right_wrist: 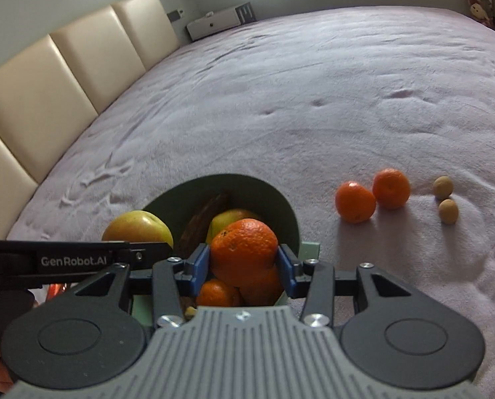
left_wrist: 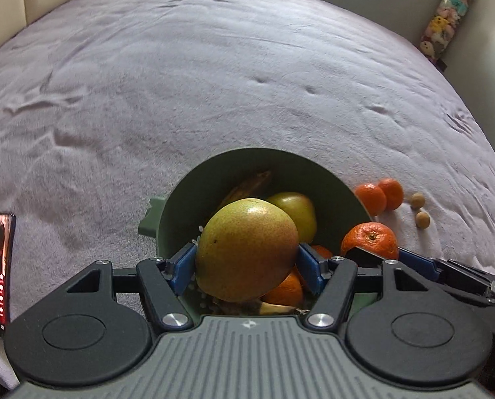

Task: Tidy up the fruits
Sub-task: 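Open the left tool to drop the pear while the right tool releases the mandarin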

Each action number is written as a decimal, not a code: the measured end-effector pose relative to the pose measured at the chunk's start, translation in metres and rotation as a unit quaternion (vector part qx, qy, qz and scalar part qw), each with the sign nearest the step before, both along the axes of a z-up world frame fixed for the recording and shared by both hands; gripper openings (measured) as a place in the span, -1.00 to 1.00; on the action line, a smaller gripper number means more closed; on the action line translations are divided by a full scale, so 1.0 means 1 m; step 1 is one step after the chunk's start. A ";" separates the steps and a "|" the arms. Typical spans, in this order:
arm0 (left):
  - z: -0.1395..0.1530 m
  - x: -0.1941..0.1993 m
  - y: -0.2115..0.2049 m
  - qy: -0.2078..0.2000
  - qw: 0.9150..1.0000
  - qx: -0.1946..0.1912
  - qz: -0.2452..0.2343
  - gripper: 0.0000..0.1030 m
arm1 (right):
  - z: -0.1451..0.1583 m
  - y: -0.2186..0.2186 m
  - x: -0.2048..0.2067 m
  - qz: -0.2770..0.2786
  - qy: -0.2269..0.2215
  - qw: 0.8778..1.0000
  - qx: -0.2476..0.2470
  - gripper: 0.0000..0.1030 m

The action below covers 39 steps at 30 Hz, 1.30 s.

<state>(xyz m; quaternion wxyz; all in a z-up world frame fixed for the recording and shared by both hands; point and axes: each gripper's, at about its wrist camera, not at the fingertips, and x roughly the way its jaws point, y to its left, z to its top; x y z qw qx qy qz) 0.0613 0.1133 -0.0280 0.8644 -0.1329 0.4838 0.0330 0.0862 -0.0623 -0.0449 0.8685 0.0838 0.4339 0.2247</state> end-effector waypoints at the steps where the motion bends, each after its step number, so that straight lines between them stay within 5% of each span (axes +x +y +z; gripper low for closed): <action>1: -0.002 0.001 0.002 0.003 1.000 -0.001 0.002 0.45 | -0.002 0.003 0.001 0.004 -0.001 1.000 -0.008 -0.19; 15: -0.017 0.015 0.000 0.026 0.999 0.045 -0.005 0.46 | -0.019 0.030 0.005 0.052 -0.016 0.994 -0.090 -0.19; 29: -0.025 0.018 -0.008 0.020 0.995 0.096 -0.023 0.48 | -0.019 0.037 0.002 0.060 -0.024 0.993 -0.103 -0.19; 39: -0.012 0.014 -0.001 -0.003 0.997 0.077 -0.003 0.52 | -0.016 0.038 0.001 0.065 -0.029 0.993 -0.092 -0.19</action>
